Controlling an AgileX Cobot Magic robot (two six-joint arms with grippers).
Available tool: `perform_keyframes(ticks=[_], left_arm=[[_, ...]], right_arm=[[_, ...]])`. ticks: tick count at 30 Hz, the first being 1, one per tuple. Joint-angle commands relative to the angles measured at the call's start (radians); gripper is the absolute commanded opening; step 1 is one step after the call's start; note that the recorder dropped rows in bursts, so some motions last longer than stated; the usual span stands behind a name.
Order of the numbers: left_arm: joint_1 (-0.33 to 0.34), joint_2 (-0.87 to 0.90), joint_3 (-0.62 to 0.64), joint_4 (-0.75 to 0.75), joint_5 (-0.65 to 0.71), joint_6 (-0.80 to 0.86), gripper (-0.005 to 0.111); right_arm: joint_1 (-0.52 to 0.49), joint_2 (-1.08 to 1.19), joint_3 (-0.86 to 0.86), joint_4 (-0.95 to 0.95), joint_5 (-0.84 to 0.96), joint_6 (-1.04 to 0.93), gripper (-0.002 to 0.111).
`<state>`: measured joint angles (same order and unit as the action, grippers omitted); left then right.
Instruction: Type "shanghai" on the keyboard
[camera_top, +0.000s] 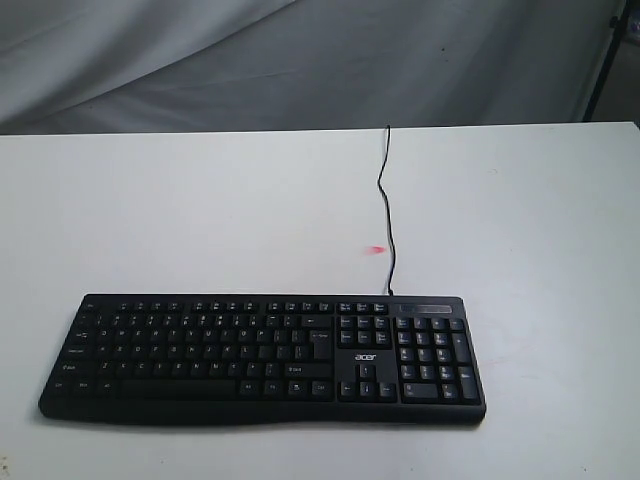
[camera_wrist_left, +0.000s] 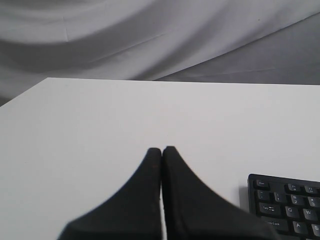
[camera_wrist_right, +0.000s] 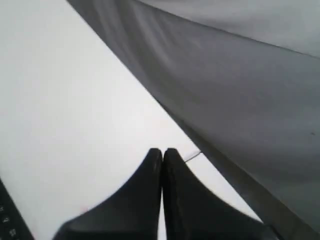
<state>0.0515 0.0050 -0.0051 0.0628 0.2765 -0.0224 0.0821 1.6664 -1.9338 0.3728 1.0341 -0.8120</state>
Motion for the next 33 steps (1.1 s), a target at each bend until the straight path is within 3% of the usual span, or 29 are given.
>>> perform_keyframes(ticks=[1,6,18,33], left_arm=[[0.002,-0.005,0.005,-0.001,-0.011,-0.002,0.001],[0.002,-0.005,0.005,-0.001,-0.011,-0.002,0.001],[0.002,-0.005,0.005,-0.001,-0.011,-0.002,0.001],[0.002,-0.005,0.005,-0.001,-0.011,-0.002,0.001]], right_arm=[[-0.002,0.083,-0.005,0.105,0.077,-0.108,0.000],[-0.002,0.186,-0.005,0.158,0.184,-0.209,0.000],[0.067,0.289,0.004,0.247,0.187,-0.327,0.000],[0.273,0.295,0.261,0.214,-0.100,-0.448,0.000]])
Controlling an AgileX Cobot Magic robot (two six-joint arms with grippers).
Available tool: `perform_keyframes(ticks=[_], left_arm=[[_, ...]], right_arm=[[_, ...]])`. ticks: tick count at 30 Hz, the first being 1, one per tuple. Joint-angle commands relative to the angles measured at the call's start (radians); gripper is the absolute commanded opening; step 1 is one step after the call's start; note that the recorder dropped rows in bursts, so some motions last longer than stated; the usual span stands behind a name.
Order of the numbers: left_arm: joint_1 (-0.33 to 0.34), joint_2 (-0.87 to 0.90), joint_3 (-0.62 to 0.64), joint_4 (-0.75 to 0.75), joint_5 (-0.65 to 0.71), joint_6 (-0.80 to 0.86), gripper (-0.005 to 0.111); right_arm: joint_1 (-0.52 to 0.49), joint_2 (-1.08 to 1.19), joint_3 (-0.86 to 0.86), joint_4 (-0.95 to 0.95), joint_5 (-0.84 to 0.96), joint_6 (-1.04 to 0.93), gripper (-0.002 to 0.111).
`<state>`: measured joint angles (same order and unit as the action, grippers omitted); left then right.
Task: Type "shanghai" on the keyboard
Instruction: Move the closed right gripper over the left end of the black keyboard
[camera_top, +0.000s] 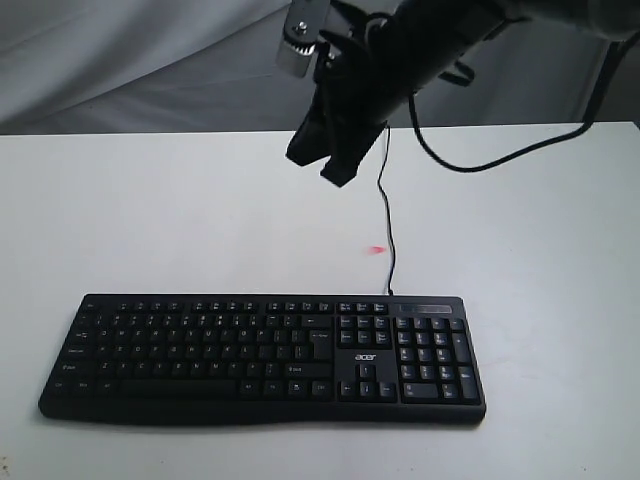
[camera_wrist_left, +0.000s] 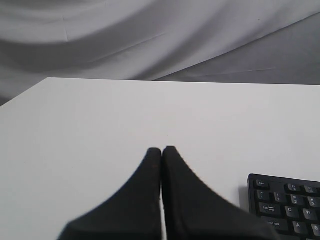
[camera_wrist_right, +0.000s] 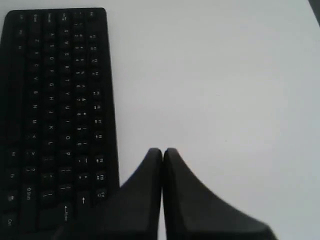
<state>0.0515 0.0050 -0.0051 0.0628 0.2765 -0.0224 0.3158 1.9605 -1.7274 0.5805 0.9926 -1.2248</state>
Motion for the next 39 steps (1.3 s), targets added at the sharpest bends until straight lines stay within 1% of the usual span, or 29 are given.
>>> perform_keyframes(ticks=[1,5,10,17,22,27,32,39], left_arm=[[0.002,-0.005,0.005,-0.001,-0.011,-0.002,0.001],[0.002,-0.005,0.005,-0.001,-0.011,-0.002,0.001],[0.002,-0.005,0.005,-0.001,-0.011,-0.002,0.001],[0.002,-0.005,0.005,-0.001,-0.011,-0.002,0.001],[0.002,-0.005,0.005,-0.001,-0.011,-0.002,0.001],[0.002,-0.005,0.005,-0.001,-0.011,-0.002,0.001],[0.002,-0.005,0.005,-0.001,-0.011,-0.002,0.001],[0.002,-0.005,0.005,-0.001,-0.011,-0.002,0.001]], right_arm=[[0.053,0.001,0.071,0.006,-0.088,-0.043,0.000],[0.094,0.001,0.132,0.074,-0.152,-0.111,0.000],[0.138,0.001,0.200,0.218,-0.168,-0.234,0.000],[0.195,0.001,0.294,0.329,-0.210,-0.359,0.000],[0.235,0.001,0.352,0.342,-0.299,-0.374,0.000],[0.280,0.001,0.381,0.370,-0.339,-0.378,0.000],[0.313,0.001,0.381,0.424,-0.338,-0.378,0.000],[0.348,0.001,0.381,0.451,-0.365,-0.378,0.000]])
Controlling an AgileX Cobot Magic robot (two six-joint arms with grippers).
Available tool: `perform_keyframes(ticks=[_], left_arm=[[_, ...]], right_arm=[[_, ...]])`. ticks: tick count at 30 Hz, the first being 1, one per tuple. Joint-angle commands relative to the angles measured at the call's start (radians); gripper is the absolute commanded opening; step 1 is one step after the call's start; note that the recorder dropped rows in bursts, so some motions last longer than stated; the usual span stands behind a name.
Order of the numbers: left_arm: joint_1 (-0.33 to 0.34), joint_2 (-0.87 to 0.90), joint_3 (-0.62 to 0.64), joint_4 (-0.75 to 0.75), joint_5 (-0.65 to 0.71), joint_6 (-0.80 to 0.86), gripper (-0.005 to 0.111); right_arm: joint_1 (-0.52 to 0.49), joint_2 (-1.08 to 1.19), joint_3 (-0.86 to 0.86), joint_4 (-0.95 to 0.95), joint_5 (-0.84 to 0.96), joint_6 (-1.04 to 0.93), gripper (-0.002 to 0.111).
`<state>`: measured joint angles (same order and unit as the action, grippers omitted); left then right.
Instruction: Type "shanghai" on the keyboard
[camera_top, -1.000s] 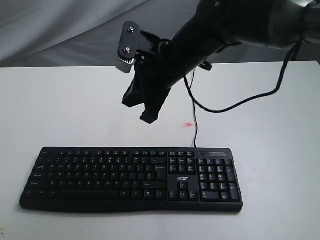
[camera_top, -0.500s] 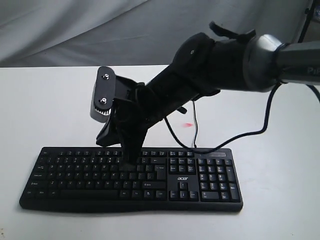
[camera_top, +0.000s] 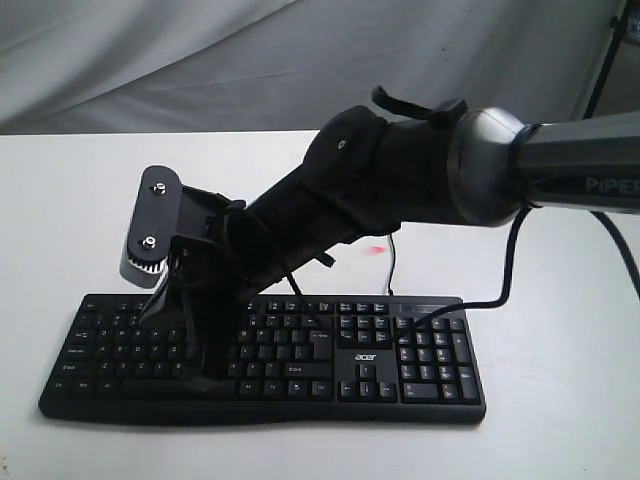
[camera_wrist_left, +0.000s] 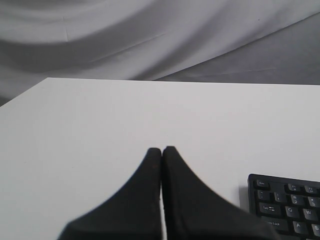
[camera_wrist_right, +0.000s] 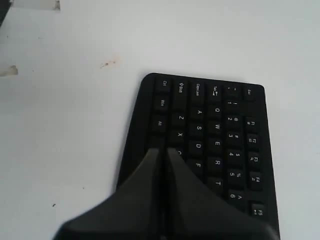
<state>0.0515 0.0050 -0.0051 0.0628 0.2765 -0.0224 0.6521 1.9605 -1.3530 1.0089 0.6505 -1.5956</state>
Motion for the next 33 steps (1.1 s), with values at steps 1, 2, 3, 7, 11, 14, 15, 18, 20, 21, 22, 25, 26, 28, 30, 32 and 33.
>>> perform_keyframes(ticks=[1,2,3,7,11,14,15,18,20,21,22,25,26,28,30,32,33], left_arm=[[0.002,-0.005,0.005,-0.001,-0.011,-0.002,0.001],[0.002,-0.005,0.005,-0.001,-0.011,-0.002,0.001],[0.002,-0.005,0.005,-0.001,-0.011,-0.002,0.001],[0.002,-0.005,0.005,-0.001,-0.011,-0.002,0.001],[0.002,-0.005,0.005,-0.001,-0.011,-0.002,0.001],[0.002,-0.005,0.005,-0.001,-0.011,-0.002,0.001],[0.002,-0.005,0.005,-0.001,-0.011,-0.002,0.001],[0.002,-0.005,0.005,-0.001,-0.011,-0.002,0.001],[0.002,-0.005,0.005,-0.001,-0.011,-0.002,0.001],[0.002,-0.005,0.005,-0.001,-0.011,-0.002,0.001],[0.002,-0.005,0.005,-0.001,-0.011,-0.002,0.001],[0.002,-0.005,0.005,-0.001,-0.011,-0.002,0.001],[0.002,-0.005,0.005,-0.001,-0.011,-0.002,0.001],[0.002,-0.005,0.005,-0.001,-0.011,-0.002,0.001],[0.002,-0.005,0.005,-0.001,-0.011,-0.002,0.001],[0.002,-0.005,0.005,-0.001,-0.011,-0.002,0.001],[0.002,-0.005,0.005,-0.001,-0.011,-0.002,0.001]], right_arm=[[0.022,0.006,0.006,0.027,-0.035,-0.008,0.000],[0.029,0.018,0.006,0.038,-0.046,-0.008,0.000],[0.036,0.034,0.006,0.057,-0.053,-0.008,0.000],[0.046,0.102,0.006,0.183,-0.099,-0.042,0.000],[0.046,0.127,-0.011,0.253,-0.091,-0.112,0.000],[0.051,0.150,-0.045,0.225,-0.091,-0.112,0.000],[0.058,0.160,-0.058,0.212,-0.091,-0.100,0.000],[0.072,0.194,-0.109,0.168,-0.093,-0.032,0.000],[0.081,0.212,-0.148,0.106,-0.093,0.023,0.000],[0.083,0.222,-0.169,0.060,-0.093,0.060,0.000],[0.087,0.231,-0.195,0.019,-0.093,0.108,0.000],[0.096,0.254,-0.263,-0.100,-0.091,0.227,0.000],[0.096,0.260,-0.275,-0.112,-0.088,0.240,0.000],[0.096,0.265,-0.297,-0.125,-0.091,0.249,0.000],[0.096,0.270,-0.307,-0.140,-0.099,0.260,0.000],[0.096,0.281,-0.326,-0.172,-0.099,0.288,0.000],[0.096,0.291,-0.336,-0.191,-0.099,0.305,0.000]])
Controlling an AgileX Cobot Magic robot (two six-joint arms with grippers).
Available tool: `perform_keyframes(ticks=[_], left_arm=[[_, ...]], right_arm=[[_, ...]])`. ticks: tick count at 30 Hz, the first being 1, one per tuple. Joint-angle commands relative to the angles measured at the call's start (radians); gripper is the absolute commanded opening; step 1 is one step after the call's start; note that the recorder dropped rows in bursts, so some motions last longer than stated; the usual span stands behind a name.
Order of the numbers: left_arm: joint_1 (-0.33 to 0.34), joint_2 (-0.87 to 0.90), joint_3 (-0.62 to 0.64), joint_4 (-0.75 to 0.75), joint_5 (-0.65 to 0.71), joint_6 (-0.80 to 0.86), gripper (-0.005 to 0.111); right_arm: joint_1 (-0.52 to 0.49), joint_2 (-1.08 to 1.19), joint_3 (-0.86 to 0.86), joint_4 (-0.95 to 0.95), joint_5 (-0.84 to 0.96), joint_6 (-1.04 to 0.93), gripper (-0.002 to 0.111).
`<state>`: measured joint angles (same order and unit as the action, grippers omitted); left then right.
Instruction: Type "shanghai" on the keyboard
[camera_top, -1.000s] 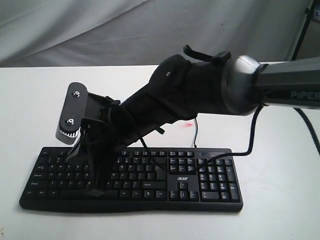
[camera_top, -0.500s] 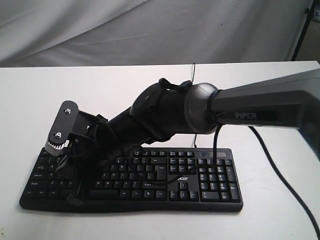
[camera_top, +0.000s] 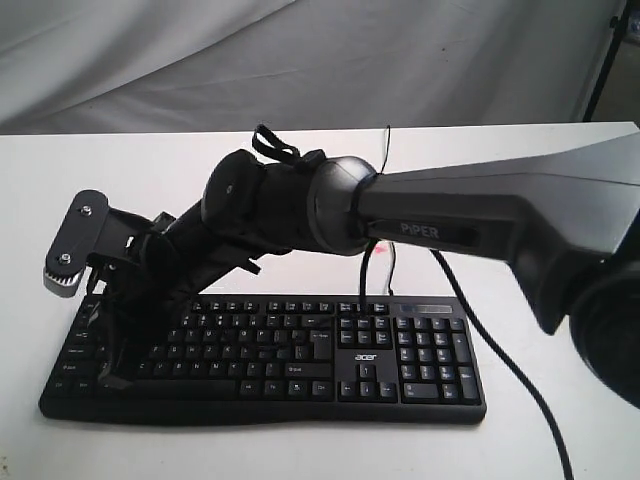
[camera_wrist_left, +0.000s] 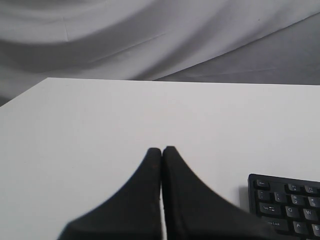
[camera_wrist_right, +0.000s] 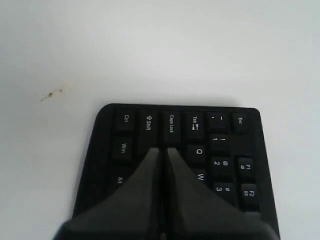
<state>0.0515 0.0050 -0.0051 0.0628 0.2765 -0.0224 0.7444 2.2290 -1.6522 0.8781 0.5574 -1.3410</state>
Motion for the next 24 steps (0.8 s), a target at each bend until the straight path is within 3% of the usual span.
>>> perform_keyframes(ticks=[1,8,24], left_arm=[[0.002,-0.005,0.005,-0.001,-0.011,-0.002,0.001],[0.002,-0.005,0.005,-0.001,-0.011,-0.002,0.001],[0.002,-0.005,0.005,-0.001,-0.011,-0.002,0.001]], right_arm=[[0.004,0.030,-0.054,-0.084,-0.003,0.072,0.000],[0.013,0.104,-0.191,-0.158,0.084,0.146,0.000],[0.024,0.139,-0.193,-0.241,0.079,0.165,0.000]])
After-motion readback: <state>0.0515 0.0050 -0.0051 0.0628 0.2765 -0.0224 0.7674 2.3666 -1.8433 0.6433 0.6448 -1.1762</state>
